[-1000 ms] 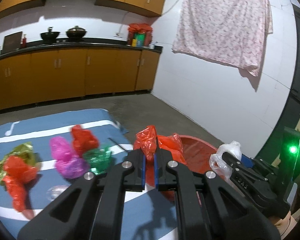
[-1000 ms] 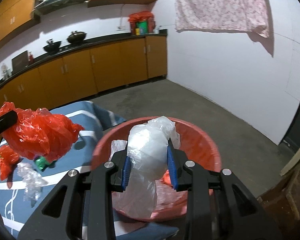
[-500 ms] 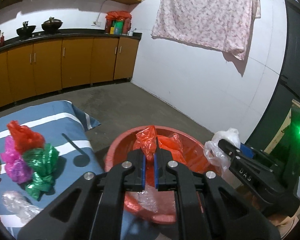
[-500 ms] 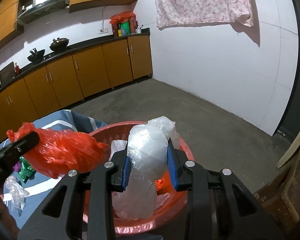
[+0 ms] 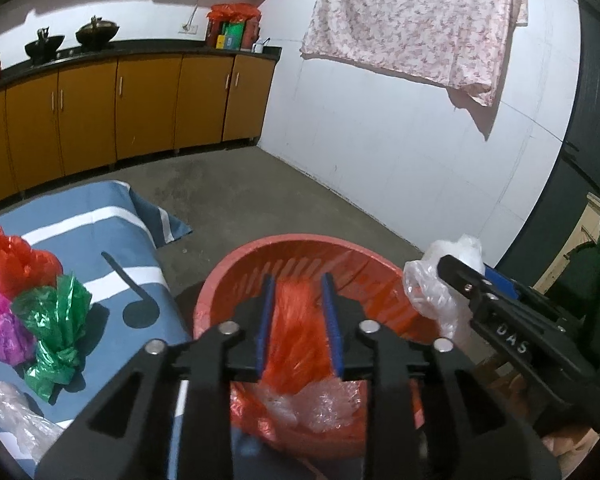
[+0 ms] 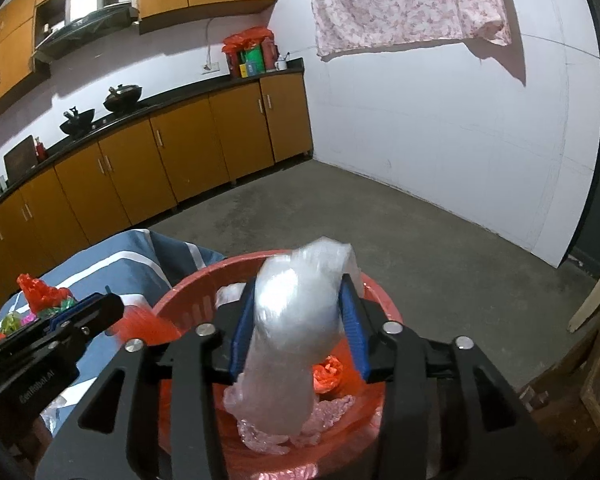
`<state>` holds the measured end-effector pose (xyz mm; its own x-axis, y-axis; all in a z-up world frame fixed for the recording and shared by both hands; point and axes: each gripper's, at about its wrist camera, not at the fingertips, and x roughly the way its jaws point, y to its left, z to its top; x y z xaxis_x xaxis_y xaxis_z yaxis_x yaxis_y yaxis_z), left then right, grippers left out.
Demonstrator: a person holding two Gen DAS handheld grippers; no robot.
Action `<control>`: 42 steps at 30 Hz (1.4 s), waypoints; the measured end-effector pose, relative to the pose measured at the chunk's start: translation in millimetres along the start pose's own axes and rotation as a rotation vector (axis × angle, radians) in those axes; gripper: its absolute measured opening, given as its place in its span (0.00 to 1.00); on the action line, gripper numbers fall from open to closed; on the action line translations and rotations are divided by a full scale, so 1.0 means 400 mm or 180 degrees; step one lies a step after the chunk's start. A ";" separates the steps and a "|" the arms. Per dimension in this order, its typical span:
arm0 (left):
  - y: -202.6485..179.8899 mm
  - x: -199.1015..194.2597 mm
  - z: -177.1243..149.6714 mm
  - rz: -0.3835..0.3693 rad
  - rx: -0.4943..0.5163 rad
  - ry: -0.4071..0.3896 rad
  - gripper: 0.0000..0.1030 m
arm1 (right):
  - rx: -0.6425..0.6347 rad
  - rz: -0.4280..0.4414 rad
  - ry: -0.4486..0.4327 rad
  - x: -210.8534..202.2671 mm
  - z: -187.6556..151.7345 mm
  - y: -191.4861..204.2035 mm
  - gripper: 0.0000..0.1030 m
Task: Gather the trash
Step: 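Open both grippers over the orange basket to drop the red and white bags, then grasp the large red bag with the left gripper while the right grasps the clear bag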
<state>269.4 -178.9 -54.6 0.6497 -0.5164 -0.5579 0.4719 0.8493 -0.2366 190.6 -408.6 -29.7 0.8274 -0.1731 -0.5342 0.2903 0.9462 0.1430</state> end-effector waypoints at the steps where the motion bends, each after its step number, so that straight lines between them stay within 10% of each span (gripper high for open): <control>1: 0.007 -0.001 -0.002 0.0005 -0.0017 0.0006 0.29 | 0.0002 -0.0028 -0.0001 -0.003 -0.004 -0.004 0.47; 15: 0.087 -0.158 -0.050 0.0435 -0.0068 -0.0209 0.77 | 0.0004 -0.0216 -0.0198 -0.064 -0.040 0.031 0.97; 25: 0.209 -0.344 -0.125 0.1118 -0.0087 -0.0377 0.88 | -0.0319 0.0014 -0.0189 -0.094 -0.076 0.163 0.98; 42: 0.572 -0.595 -0.266 0.2324 -0.0786 -0.0376 0.89 | -0.1210 0.1204 0.0094 -0.126 -0.190 0.579 0.89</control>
<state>159.1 149.9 -60.5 0.8105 0.1864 -0.5553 -0.2372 0.9713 -0.0201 179.6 -160.1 -33.0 0.8251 0.2016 -0.5277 -0.2245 0.9743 0.0211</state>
